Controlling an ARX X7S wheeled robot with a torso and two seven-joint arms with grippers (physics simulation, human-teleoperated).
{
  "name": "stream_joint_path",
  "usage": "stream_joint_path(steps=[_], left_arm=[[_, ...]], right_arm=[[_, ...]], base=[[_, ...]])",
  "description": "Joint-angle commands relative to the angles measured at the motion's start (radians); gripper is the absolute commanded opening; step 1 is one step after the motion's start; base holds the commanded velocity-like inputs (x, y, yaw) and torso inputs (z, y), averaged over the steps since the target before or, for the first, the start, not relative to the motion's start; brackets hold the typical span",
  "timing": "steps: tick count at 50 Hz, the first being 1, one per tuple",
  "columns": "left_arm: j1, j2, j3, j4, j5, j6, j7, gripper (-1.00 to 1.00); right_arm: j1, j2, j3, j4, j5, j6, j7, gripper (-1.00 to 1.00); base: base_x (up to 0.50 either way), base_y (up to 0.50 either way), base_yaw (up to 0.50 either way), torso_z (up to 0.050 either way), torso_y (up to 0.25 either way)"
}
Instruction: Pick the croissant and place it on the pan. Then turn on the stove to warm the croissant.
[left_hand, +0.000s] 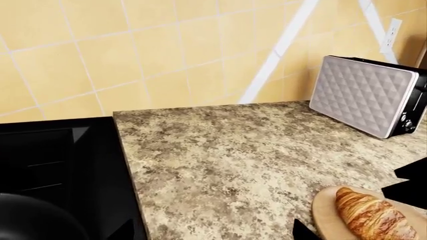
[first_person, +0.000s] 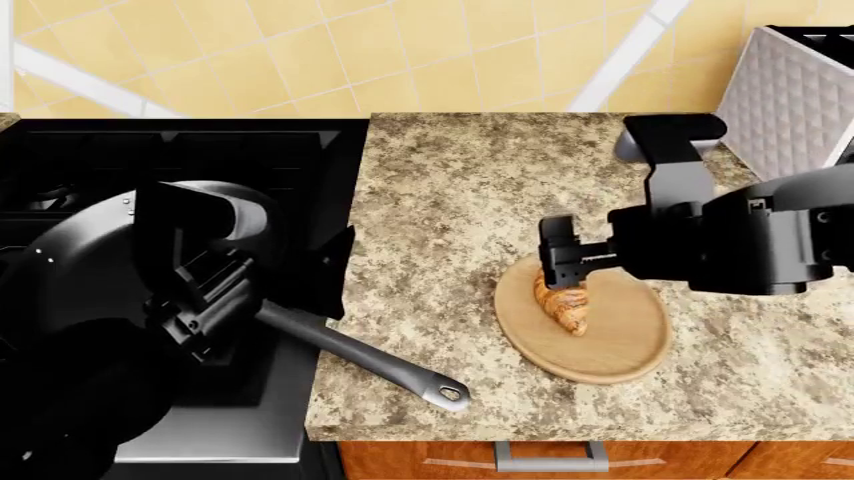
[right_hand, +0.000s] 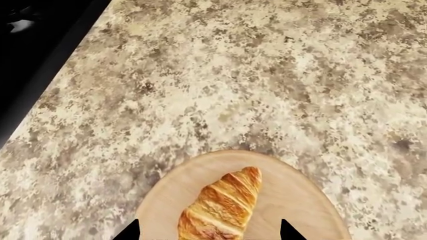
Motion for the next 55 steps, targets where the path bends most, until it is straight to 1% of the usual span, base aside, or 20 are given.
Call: stream_joint_path(steps=[1,34,55], left_arm=[[-0.001,-0.002,0.003,-0.007,-0.004,0.004,0.0,1.0],[0.009,-0.01,0.024,-0.025,0.015,0.041,0.004,1.0],[0.009,-0.017,0.03,-0.019,0.009,0.049,0.003,1.0]], right_arm=[[-0.027,-0.014,-0.015,0.008,-0.03,-0.012,-0.043,1.0],[-0.082,0.001,-0.044,0.004,-0.024,-0.024,-0.037,1.0],[-0.088,-0.005,-0.067,0.02,-0.047,-0.024,-0.074,1.0]], base=[[0.0,0.0,0.0,0.0,0.0],[0.0,0.0,0.0,0.0,0.0],[0.0,0.0,0.0,0.0,0.0]])
